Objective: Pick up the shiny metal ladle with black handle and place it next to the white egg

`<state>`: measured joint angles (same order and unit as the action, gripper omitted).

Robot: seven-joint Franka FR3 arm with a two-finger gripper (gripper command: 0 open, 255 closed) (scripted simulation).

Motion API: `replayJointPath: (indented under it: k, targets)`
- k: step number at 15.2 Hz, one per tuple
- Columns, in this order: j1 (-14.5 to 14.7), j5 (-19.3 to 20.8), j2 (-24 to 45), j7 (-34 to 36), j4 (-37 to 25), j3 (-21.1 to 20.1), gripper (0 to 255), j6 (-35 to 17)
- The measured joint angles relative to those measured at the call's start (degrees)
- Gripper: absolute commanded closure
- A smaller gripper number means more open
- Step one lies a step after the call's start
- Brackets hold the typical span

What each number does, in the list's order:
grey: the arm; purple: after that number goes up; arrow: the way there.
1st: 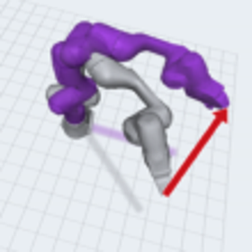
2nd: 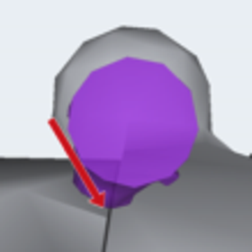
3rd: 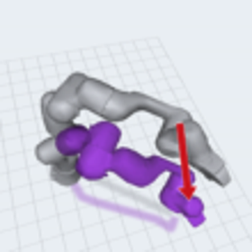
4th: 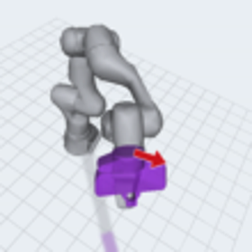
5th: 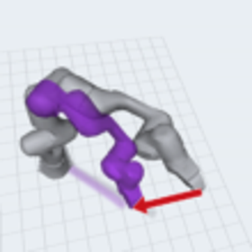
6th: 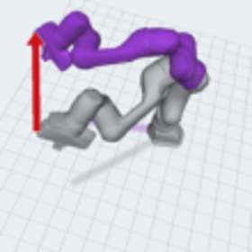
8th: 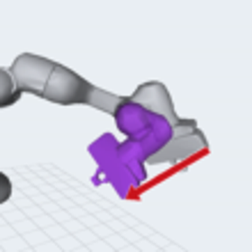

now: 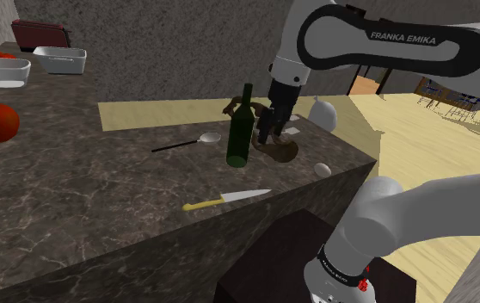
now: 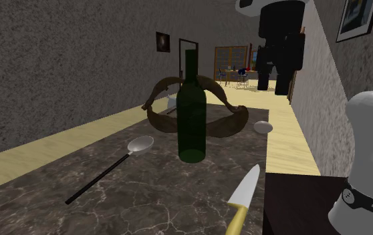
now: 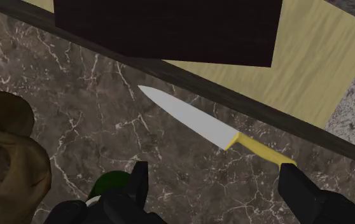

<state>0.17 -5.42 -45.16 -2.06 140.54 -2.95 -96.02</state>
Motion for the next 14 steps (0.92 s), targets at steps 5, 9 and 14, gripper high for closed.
replayJointPath:
  k: [5, 9, 14]
  targets:
    - [0.7, 1.7, 5.3, -7.5, -0.4, 3.3, 0, -4.6]
    - [1.8, 3.0, 13.6, -17.6, -3.4, 7.4, 0, -9.6]
    - [3.6, 2.9, 24.1, -30.2, -9.9, 11.5, 0, -14.5]
